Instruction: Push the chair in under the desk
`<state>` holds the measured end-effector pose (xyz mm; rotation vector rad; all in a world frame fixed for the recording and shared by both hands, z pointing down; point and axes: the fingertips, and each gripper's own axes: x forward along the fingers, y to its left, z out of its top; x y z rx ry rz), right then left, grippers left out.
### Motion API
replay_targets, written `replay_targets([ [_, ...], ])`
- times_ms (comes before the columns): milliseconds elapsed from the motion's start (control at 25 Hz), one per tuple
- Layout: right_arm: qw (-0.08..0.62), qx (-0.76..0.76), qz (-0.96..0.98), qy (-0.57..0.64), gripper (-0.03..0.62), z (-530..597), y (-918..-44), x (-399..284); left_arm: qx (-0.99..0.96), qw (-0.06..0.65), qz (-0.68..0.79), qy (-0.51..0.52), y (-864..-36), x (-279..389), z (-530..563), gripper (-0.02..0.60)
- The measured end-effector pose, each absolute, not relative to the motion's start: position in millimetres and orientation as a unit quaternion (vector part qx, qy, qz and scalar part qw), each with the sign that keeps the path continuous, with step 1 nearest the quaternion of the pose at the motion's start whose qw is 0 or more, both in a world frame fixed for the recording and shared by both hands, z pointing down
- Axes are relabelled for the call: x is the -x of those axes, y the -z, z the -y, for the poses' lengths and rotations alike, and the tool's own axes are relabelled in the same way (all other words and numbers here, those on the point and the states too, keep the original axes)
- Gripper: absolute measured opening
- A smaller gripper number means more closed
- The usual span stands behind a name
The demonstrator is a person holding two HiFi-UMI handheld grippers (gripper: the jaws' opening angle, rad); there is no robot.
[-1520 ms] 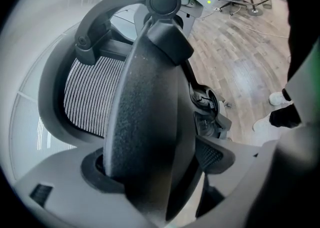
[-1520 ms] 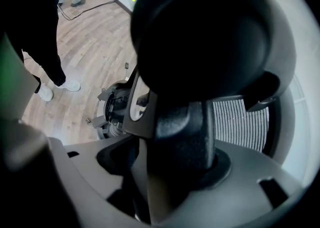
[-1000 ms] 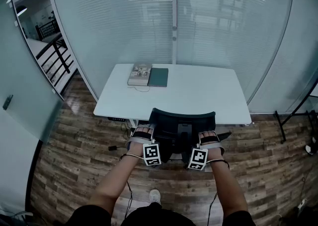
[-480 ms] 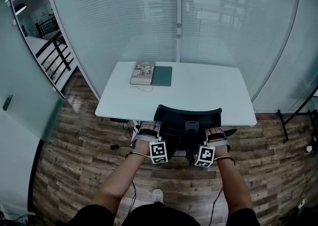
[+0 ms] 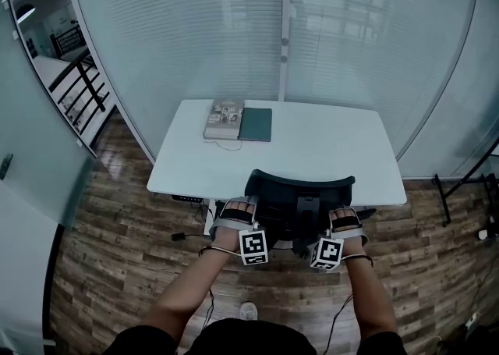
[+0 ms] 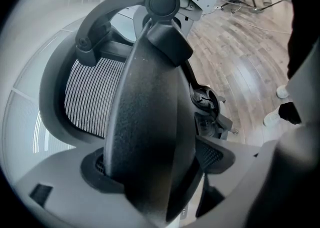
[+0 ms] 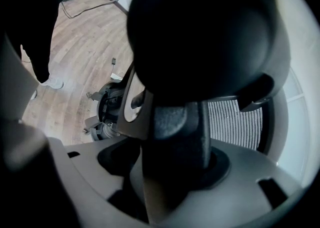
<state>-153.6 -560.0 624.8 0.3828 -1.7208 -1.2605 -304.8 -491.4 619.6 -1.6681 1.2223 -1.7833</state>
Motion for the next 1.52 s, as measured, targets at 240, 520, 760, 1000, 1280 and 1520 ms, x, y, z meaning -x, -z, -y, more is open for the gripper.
replay_targets([
  [240, 0.466, -0.157, 0.703, 0.514, 0.284, 571.3, -624.8, 165.5, 0.593, 0.207, -0.446, 0.638, -618.3, 317.5, 503.6, 0.448],
  [520, 0.474, -0.150, 0.702, 0.511, 0.282, 587.2, -620.4, 178.6, 0.592, 0.205, -0.443, 0.642, -619.2, 330.9, 522.2, 0.448],
  [760, 0.472, -0.152, 0.709, 0.501, 0.282, 587.0, -618.8, 181.5, 0.589, 0.209, -0.451, 0.637, -616.6, 333.8, 523.2, 0.442],
  [1000, 0.466, -0.158, 0.702, 0.515, 0.290, 587.2, -618.0, 184.0, 0.589, 0.208, -0.450, 0.639, -615.8, 336.0, 522.6, 0.442],
  [1280, 0.465, -0.161, 0.702, 0.515, 0.288, 588.6, -621.0, 184.1, 0.586, 0.209, -0.453, 0.638, -618.7, 336.5, 523.4, 0.442],
  [1520, 0.468, -0.162, 0.700, 0.513, 0.291, 588.7, -618.7, 183.0, 0.581, 0.215, -0.462, 0.634, -616.7, 337.1, 525.1, 0.442],
])
